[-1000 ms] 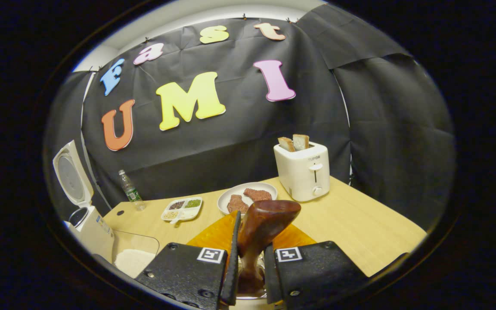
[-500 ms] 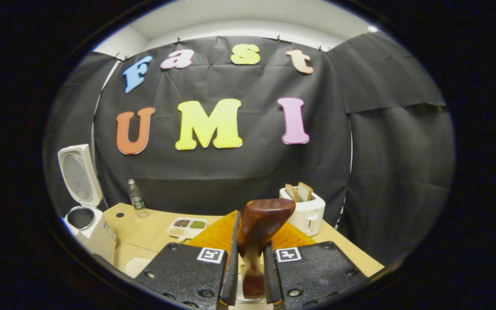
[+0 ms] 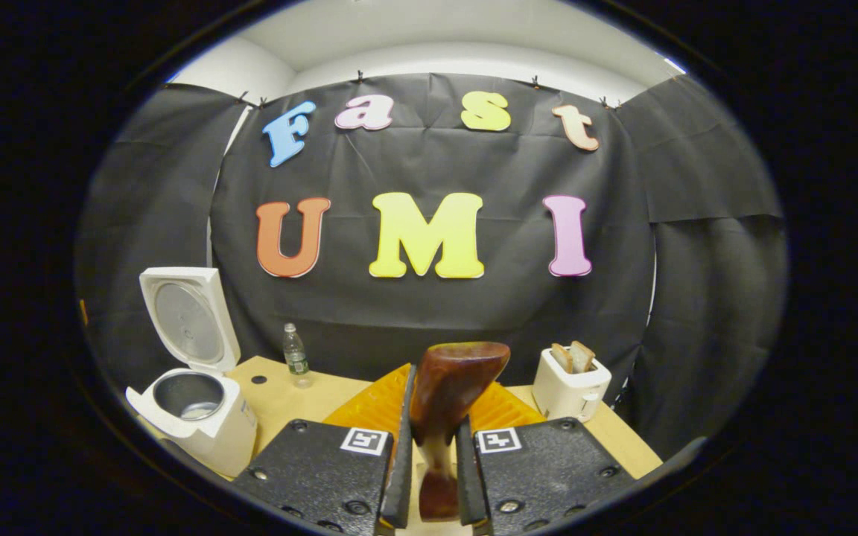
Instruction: Close the left gripper, press the button to open the rice cooker; take a wooden spoon from the chopstick holder with the right hand, scoop a spoonful of rice and pour it into the rice cooker, then put the wooden spoon back into the chopstick holder.
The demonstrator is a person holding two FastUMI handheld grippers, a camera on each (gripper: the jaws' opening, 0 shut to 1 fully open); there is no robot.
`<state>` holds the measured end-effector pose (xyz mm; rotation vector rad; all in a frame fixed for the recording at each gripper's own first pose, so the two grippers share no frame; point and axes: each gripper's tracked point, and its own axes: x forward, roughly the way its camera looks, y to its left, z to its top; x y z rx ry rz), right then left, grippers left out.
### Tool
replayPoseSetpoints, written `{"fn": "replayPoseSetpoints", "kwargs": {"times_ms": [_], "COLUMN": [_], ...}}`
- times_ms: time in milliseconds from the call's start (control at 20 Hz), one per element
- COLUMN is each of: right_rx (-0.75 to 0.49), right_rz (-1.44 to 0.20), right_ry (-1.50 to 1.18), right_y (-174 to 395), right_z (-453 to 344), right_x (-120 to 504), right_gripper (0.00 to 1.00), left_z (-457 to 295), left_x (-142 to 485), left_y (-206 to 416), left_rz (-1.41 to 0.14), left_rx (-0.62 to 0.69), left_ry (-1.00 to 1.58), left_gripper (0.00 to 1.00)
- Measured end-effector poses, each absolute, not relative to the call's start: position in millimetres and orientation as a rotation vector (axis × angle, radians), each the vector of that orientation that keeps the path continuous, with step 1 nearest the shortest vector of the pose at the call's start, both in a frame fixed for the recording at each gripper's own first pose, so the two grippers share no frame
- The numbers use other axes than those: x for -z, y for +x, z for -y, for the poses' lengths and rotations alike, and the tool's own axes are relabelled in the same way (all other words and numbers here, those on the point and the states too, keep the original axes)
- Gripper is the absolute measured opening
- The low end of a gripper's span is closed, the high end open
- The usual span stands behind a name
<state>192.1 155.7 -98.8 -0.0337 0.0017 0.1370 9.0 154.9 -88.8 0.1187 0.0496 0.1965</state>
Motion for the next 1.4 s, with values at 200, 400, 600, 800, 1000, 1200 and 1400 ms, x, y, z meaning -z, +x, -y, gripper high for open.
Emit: {"fn": "replayPoseSetpoints", "kwargs": {"times_ms": [200,400,600,800,1000,1200,1400], "right_rx": [-0.126,-0.126,-0.114,-0.088,-0.113,-0.168,-0.187], "right_rz": [-0.007,-0.076,-0.12,-0.145,-0.174,-0.203,-0.234], "right_ry": [-0.037,-0.058,-0.201,-0.296,-0.376,-0.33,-0.203], "right_y": [198.6,205.9,206.3,211.5,212.1,209.3,206.4], "right_z": [-197.6,-231.8,-246.8,-248.4,-258.6,-280.7,-286.5], "right_x": [129.5,177.8,228.4,260.7,287.0,303.3,307.8], "right_gripper": [0.3,0.3,0.3,0.3,0.29,0.29,0.29], "left_z": [-166.7,-176.7,-184.4,-186.7,-188.1,-190.7,-196.7], "left_x": [103.0,113.4,119.8,126.2,130.7,131.6,129.7], "left_y": [17.7,27.6,31.4,32.7,34.2,35.4,34.7], "left_rz": [-0.074,-0.091,-0.094,-0.1,-0.103,-0.106,-0.102], "left_rx": [-0.146,-0.124,-0.114,-0.11,-0.11,-0.112,-0.124], "left_ry": [0.049,0.007,0.026,0.033,0.036,0.038,0.041], "left_gripper": [0.95,0.95,0.95,0.95,0.95,0.95,0.95]}}
